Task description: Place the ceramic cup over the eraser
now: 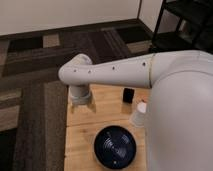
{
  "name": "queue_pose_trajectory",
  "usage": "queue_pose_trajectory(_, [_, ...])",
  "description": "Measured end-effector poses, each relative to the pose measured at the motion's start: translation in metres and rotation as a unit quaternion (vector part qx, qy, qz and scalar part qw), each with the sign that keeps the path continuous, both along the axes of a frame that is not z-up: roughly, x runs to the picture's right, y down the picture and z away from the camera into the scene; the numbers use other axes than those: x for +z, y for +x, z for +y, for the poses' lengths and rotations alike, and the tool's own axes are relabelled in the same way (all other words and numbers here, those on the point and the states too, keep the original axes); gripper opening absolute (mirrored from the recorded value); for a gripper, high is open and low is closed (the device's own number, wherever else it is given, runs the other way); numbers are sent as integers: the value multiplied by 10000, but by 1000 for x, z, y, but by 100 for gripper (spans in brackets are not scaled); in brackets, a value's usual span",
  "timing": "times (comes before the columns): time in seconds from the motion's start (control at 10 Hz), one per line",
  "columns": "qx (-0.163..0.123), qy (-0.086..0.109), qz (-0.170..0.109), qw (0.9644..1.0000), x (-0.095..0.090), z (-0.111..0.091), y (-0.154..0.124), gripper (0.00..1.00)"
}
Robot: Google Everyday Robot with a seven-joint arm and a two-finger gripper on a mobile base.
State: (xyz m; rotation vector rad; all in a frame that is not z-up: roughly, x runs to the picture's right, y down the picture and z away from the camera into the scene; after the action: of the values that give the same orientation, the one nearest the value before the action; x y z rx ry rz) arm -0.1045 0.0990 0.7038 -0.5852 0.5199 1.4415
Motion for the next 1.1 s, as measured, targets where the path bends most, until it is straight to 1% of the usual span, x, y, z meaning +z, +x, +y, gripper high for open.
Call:
queue_pose_trajectory(0.4, [41,28,74,10000,-2,-1,6,65])
queue_pose_trajectory(0.6, [112,60,143,9998,-3,-3,17,65])
queue_pose_trajectory(0.8, [179,128,183,9996,-4,-8,31,65])
queue_pose_trajectory(1.1, [248,274,378,9986,-13,-20,73,65])
